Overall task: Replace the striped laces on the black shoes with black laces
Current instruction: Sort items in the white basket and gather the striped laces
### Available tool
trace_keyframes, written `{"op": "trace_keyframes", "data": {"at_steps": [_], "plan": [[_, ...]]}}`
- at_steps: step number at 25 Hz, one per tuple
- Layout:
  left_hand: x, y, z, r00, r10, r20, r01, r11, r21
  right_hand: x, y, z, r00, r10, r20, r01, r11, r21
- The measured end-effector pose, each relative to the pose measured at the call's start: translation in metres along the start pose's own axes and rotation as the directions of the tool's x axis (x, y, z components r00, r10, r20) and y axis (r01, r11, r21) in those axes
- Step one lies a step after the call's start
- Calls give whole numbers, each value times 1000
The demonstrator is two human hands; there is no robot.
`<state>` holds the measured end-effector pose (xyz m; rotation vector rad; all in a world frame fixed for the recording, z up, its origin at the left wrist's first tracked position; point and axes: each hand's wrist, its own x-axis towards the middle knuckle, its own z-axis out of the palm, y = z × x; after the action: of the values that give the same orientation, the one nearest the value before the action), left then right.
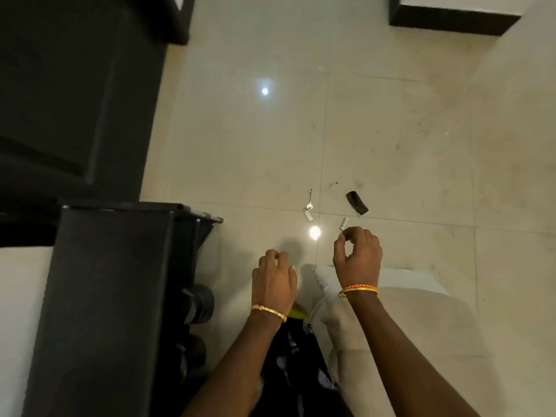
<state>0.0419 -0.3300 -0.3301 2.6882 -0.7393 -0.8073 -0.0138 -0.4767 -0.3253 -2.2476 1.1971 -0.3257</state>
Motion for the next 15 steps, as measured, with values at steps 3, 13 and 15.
{"op": "trace_keyframes", "data": {"at_steps": [3, 13, 15], "plan": [[66, 8, 26, 993, 13, 113, -19, 998, 56, 43, 43, 29, 981, 189, 39, -190, 981, 34], [311, -23, 233, 972, 144, 184, -163, 982, 93, 134, 257, 243, 718, 645, 260, -663, 748, -25], [342, -25, 262, 983, 130, 129, -150, 976, 159, 138, 273, 277, 716, 675, 178, -681, 731, -34]]}}
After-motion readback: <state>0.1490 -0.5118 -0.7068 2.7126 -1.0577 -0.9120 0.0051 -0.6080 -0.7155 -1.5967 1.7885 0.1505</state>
